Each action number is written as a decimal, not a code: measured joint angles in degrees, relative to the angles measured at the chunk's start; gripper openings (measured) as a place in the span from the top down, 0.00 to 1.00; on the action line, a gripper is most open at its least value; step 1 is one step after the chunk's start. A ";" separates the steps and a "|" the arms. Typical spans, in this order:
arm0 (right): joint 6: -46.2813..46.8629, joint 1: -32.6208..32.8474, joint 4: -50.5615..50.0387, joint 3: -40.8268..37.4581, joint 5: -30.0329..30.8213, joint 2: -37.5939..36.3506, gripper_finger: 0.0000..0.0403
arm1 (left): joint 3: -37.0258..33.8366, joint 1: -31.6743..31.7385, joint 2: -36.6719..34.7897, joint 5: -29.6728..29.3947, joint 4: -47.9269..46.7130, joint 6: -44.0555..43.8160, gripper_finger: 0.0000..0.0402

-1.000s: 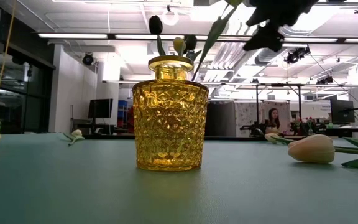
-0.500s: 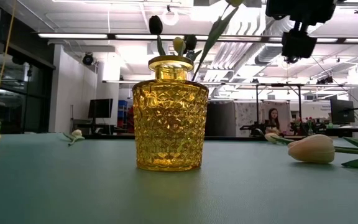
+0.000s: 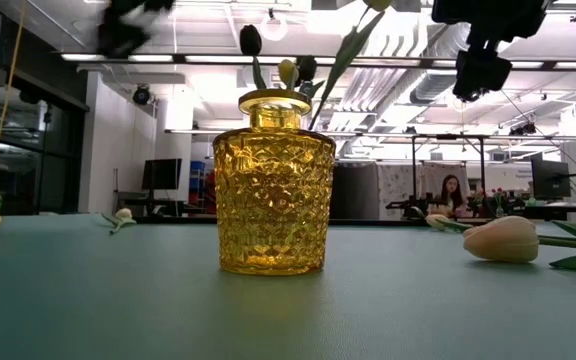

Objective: Sort flowers into vase by color
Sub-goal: Put the yellow tulip into the violet vase, then put the top right white tulip into the yellow vase

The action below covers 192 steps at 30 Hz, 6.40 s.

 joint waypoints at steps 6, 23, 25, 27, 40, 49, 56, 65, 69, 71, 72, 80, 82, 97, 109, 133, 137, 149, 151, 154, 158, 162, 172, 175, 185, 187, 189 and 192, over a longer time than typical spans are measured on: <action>-0.35 -0.31 0.00 0.00 6.31 0.01 0.27 | -0.07 -18.99 4.76 -6.54 -33.73 -28.72 0.39; -0.01 -1.68 -1.33 0.00 8.37 0.03 0.27 | -12.37 -36.33 14.65 -0.25 -24.26 -59.03 0.39; 0.04 -1.68 -1.35 0.00 8.37 0.03 0.27 | -14.86 -36.04 14.33 -0.67 -22.17 -59.77 0.39; 0.13 -1.68 -1.35 0.00 8.37 0.02 0.27 | -16.74 -35.70 14.30 -0.47 -21.44 -59.78 0.39; 3.17 -1.68 -1.88 0.00 8.26 0.03 0.27 | -23.70 -35.79 14.13 2.25 -15.12 -59.73 0.42; 3.15 -1.68 -2.56 0.00 8.18 0.03 0.27 | -24.26 -35.79 14.14 0.14 -12.45 -54.19 0.86; 3.13 -1.68 -2.05 0.00 8.15 0.03 0.27 | -21.12 -34.00 13.11 -9.33 -12.40 -48.53 0.98; 4.58 -1.68 6.53 0.00 7.24 -4.28 0.27 | -9.58 -28.42 2.68 -38.21 -8.64 -20.44 1.00; 4.60 -1.68 11.38 0.02 7.85 -8.36 0.27 | -5.98 -24.08 1.05 -53.27 13.30 12.42 1.00; 4.65 -1.68 12.90 0.02 8.98 -9.92 0.27 | -5.81 -20.87 1.67 -52.78 28.68 31.02 1.00; 4.59 -1.68 13.62 0.02 9.55 -10.63 0.27 | -5.81 -19.16 2.45 -51.62 36.19 38.37 1.00; 4.63 -1.68 14.36 0.04 13.57 -12.74 0.27 | -5.85 -6.29 10.59 -37.27 57.82 51.77 1.00; 4.62 -1.68 14.32 0.04 13.57 -12.64 0.27 | -6.57 -4.25 12.95 -34.39 58.05 47.96 1.00; 4.57 -1.68 14.25 0.04 13.57 -12.60 0.27 | -6.88 -2.37 17.91 -35.91 57.27 47.88 1.00; 4.48 -1.68 14.25 0.04 13.57 -12.60 0.27 | -8.55 -2.00 17.91 -35.91 55.02 40.87 1.00; 4.46 -1.68 14.27 0.04 13.57 -12.60 0.27 | 0.62 -0.09 16.75 -25.86 30.25 35.65 0.45; 3.95 -1.68 14.29 0.04 13.59 -12.60 0.27 | 3.71 -0.09 14.37 -21.43 19.21 35.11 0.35; -0.51 -5.44 14.26 0.02 21.33 -12.60 0.27 | 7.02 -0.14 -0.03 -22.70 5.53 31.02 0.31; -0.27 -7.75 13.85 0.02 22.77 -12.60 0.27 | 7.02 -0.14 -2.41 -24.65 6.06 30.73 0.31; 2.17 -12.69 9.82 0.02 26.53 -12.32 0.27 | 7.02 -0.12 -5.75 -27.36 9.09 30.75 0.31; 7.29 -24.33 -2.26 0.02 26.84 -8.80 0.27 | 7.04 -0.12 -8.89 -31.25 14.49 33.12 0.31; 2.45 -40.21 -9.79 0.00 18.81 -0.17 0.27 | 7.04 -0.12 -9.96 -35.16 18.79 35.48 0.31; -14.95 -61.97 -0.89 0.00 7.59 27.74 0.27 | 7.02 -0.31 -9.78 -35.41 22.16 33.33 0.31; -16.93 -63.52 -1.45 0.34 8.69 32.66 0.27 | 7.02 -0.31 -9.72 -35.41 22.21 32.01 0.31; -18.52 -59.22 -0.36 1.86 13.69 37.12 0.43 | 6.95 -0.29 -7.61 -35.27 25.22 32.22 0.31; -18.01 -58.57 -0.41 1.80 13.12 37.45 0.54 | 6.95 -0.29 -7.47 -35.16 24.97 32.22 0.31; -16.87 -58.05 -0.31 1.49 11.03 37.47 0.69 | 6.95 -0.29 -7.45 -34.58 25.01 32.24 0.31; -16.16 -56.06 -0.31 0.87 8.26 36.76 0.93 | 6.95 -0.29 -7.55 -34.40 25.05 32.26 0.31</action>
